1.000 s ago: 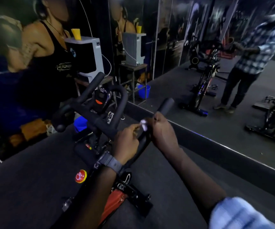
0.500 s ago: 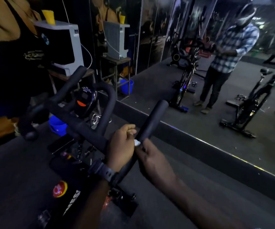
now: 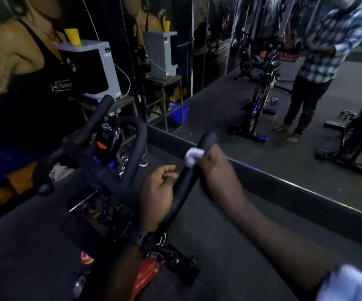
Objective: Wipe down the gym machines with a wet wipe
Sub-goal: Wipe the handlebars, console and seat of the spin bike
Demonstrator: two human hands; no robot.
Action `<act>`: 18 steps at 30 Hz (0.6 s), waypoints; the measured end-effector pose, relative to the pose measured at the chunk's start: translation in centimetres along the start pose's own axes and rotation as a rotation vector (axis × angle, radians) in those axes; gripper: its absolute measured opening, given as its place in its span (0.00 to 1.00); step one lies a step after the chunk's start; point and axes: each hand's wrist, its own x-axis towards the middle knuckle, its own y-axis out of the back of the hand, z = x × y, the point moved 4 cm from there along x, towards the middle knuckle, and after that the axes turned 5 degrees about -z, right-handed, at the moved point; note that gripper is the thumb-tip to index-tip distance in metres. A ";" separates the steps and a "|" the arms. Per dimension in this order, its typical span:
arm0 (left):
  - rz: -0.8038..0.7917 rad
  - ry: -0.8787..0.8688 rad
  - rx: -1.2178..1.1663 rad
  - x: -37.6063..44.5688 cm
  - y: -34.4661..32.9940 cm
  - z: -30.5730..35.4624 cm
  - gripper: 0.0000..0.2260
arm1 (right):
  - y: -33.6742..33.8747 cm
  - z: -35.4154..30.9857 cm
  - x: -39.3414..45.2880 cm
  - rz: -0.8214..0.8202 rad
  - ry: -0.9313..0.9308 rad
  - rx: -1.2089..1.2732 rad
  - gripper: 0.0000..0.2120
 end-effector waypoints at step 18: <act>0.046 -0.093 -0.004 1.1 -2.1 1.8 0.13 | -0.8 3.9 -0.8 0.101 0.317 -0.475 0.06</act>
